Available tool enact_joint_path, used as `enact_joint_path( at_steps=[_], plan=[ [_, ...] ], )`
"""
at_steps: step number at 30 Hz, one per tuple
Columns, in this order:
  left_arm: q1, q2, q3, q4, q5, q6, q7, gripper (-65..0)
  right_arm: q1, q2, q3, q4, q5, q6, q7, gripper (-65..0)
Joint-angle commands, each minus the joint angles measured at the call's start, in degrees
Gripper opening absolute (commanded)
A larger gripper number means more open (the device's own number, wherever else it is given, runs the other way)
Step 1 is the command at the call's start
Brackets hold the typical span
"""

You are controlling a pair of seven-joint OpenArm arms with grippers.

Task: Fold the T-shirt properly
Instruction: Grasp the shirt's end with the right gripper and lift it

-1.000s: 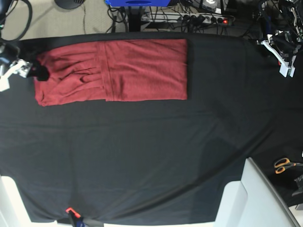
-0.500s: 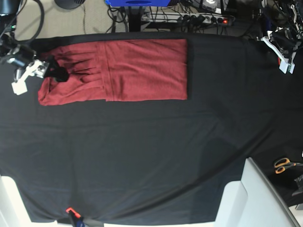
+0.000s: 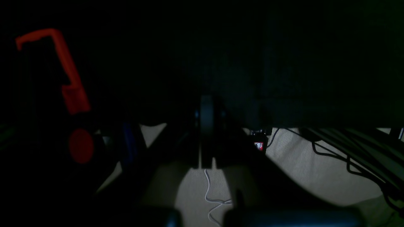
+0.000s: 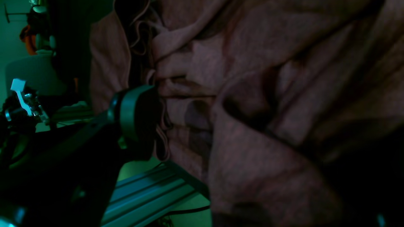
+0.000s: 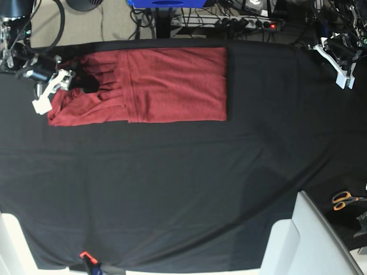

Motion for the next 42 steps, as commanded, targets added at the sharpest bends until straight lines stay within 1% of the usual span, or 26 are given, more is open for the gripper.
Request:
enact_joint_path(
  at_steps=[1,12,14,19,20,23,25,27,31,32,35,37,40,42],
  plan=[
    [0.15,-1.01,-0.57,0.94,-0.48,-0.47,-0.59,-65.0,0.04,0.36,-0.27,-0.16,-3.25,-1.28,-2.49,-22.5],
    [0.32,-1.01,-0.66,0.94,-0.48,-0.47,-0.59,-65.0,3.38,0.27,-0.71,-0.25,-3.25,-1.28,-2.49,-23.9],
    [0.41,-1.01,-0.66,0.94,-0.48,-0.47,-0.59,-65.0,3.38,0.36,-0.62,-0.25,-3.25,-1.28,-2.49,-30.0],
    [0.41,-1.01,-0.66,0.94,-0.48,-0.47,-0.59,-65.0,3.91,0.45,-0.71,-0.25,-3.25,-1.28,-2.67,-60.6],
    [0.32,-1.01,-0.66,0.94,-0.48,-0.47,-0.59,-65.0,4.08,0.45,-0.71,-0.08,-3.25,-1.28,-2.93,-65.0],
    [0.15,-1.01,-0.4,0.94,-0.48,-0.47,-0.59,-65.0,4.17,0.36,-0.79,0.54,-3.25,-1.28,-3.02,-64.4],
    [0.15,-1.01,-0.4,0.94,-0.48,-0.47,-0.59,-65.0,3.73,0.36,-1.32,2.91,-3.25,-1.28,-3.02,-64.7],
    [0.15,-1.01,-0.4,0.94,-0.48,-0.47,-0.59,-65.0,2.5,0.36,-3.61,7.4,-3.25,-1.28,-2.84,-64.7],
    [0.15,-1.01,-0.49,0.94,-0.48,-0.47,-0.59,-65.0,-1.02,0.27,-4.93,17.77,-3.25,-1.28,-3.02,-64.7],
    [0.15,-1.01,-0.49,0.94,-0.48,-0.47,-0.59,-65.0,-1.98,0.27,-5.45,19.88,-3.25,-1.85,-3.02,-64.7],
    [0.15,-1.01,-0.49,0.94,-0.48,-0.47,-0.59,-65.0,-3.39,0.36,-9.58,25.51,-3.25,-5.8,-3.02,-64.7],
    [0.15,-1.01,-0.49,0.94,-0.48,-0.47,-0.59,-65.0,-4.01,0.36,-13.01,28.32,-3.25,-7.3,-3.11,-64.7],
    [0.06,-1.01,-0.4,0.94,-0.48,-0.47,-0.59,-65.0,-4.18,0.27,-17.94,30.96,-3.25,-9.14,-3.11,-64.7],
    [0.06,-1.01,-0.4,0.94,-0.48,-0.47,-0.59,-65.0,-4.01,0.27,-20.93,31.57,-3.25,-11.78,-2.67,-64.7]
  ],
)
